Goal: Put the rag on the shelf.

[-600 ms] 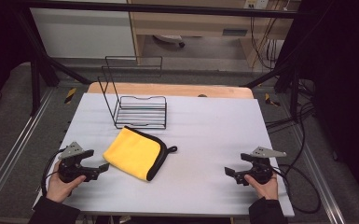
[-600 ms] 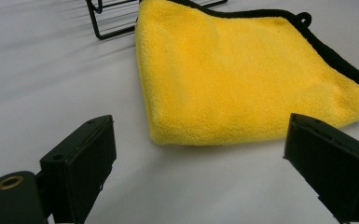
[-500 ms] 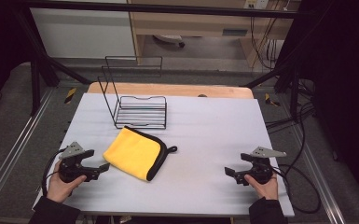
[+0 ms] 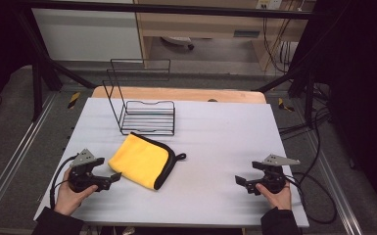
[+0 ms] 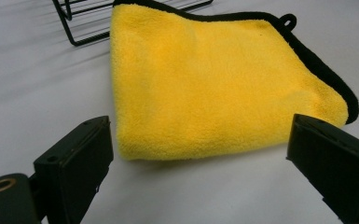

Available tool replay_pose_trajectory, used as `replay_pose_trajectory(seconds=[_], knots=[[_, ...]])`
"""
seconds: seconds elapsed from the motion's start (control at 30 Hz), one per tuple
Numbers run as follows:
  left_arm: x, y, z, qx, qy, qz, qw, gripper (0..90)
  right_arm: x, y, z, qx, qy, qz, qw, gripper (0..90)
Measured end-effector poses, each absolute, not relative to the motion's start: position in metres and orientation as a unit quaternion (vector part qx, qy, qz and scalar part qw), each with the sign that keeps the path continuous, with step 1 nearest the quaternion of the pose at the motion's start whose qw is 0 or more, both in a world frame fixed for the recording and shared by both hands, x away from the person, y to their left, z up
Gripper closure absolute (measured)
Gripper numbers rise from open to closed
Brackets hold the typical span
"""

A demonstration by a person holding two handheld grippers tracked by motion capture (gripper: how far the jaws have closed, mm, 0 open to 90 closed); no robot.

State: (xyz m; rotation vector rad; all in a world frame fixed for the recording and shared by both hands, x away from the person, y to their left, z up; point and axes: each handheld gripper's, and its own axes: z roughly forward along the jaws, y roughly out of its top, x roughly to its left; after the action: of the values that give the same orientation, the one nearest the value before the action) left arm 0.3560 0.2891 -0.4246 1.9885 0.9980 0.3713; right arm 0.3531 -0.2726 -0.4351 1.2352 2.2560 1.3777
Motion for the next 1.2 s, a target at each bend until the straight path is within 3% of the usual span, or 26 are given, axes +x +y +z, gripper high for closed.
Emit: replay_pose_trajectory(seconds=[0.37, 0.7, 1.07, 1.2], knots=[[0.351, 0.259, -0.42, 0.808, 0.384, 0.133, 0.427, 6.1, 0.353, -0.268, -0.436, 0.42, 0.773, 0.462, 0.109, 0.9], [0.349, 0.214, -0.422, 0.827, 0.374, 0.127, 0.401, 11.8, 0.353, -0.267, -0.436, 0.419, 0.776, 0.458, 0.111, 1.1], [0.344, 0.175, -0.427, 0.832, 0.37, 0.108, 0.398, 32.6, 0.353, -0.266, -0.437, 0.418, 0.778, 0.456, 0.111, 1.3], [0.344, 0.161, -0.43, 0.833, 0.373, 0.102, 0.395, 44.7, 0.354, -0.264, -0.438, 0.417, 0.78, 0.453, 0.109, 1.5]])
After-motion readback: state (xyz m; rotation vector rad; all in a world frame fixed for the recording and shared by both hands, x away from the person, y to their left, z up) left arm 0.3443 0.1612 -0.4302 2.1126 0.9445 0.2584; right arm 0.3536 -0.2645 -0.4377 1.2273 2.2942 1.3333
